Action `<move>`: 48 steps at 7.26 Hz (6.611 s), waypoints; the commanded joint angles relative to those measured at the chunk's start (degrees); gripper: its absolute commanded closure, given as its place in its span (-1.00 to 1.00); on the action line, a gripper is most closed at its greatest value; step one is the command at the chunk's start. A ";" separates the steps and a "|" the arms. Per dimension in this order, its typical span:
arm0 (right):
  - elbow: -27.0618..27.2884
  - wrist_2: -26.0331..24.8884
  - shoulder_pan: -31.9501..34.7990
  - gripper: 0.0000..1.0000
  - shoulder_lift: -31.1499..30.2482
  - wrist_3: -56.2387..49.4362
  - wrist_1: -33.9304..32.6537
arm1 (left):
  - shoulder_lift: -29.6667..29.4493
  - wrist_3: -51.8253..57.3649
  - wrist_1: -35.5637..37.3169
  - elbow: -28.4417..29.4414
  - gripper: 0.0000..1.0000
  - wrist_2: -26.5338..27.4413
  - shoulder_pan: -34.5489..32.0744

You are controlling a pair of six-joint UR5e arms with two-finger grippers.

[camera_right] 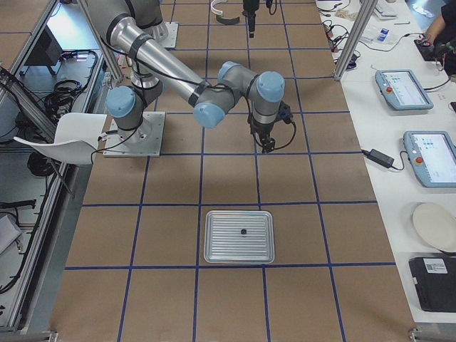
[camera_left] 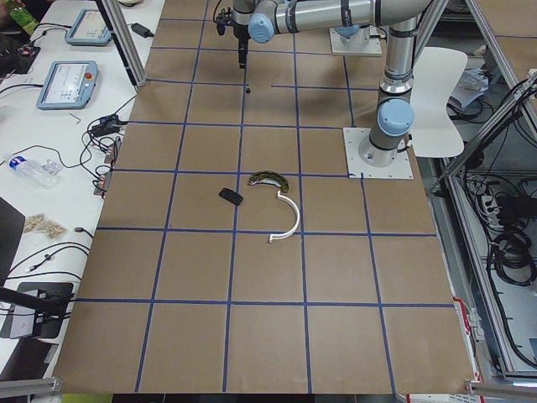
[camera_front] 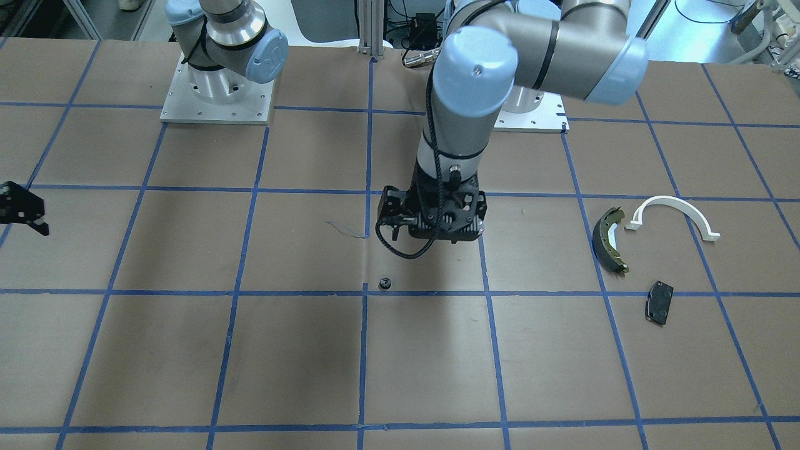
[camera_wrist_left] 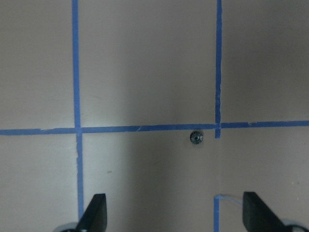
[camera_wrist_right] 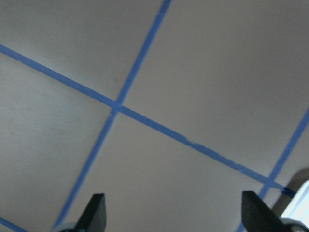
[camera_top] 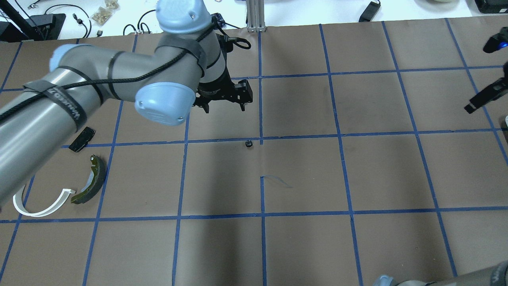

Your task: Place bearing gear from tray to pile

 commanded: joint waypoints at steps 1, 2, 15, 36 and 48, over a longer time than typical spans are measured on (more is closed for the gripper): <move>-2.41 -0.55 -9.49 -1.00 6.49 -14.74 -5.86 | -5.96 -2.41 2.80 -1.70 -0.92 0.50 -3.05; -4.33 -1.86 -13.08 -1.00 8.87 -19.47 -5.87 | -8.33 -2.77 5.50 -1.70 -0.92 0.24 -3.41; -7.96 -2.31 -17.78 0.06 22.08 -27.78 -12.29 | -13.11 2.41 11.94 -3.45 1.00 1.11 -2.98; -7.96 0.02 44.73 0.83 3.60 68.09 7.18 | -7.40 72.11 16.26 -8.03 -1.00 0.85 54.25; -8.83 -0.79 34.03 -1.00 -3.73 58.51 12.46 | -3.77 19.38 9.04 -8.65 -1.00 0.51 16.41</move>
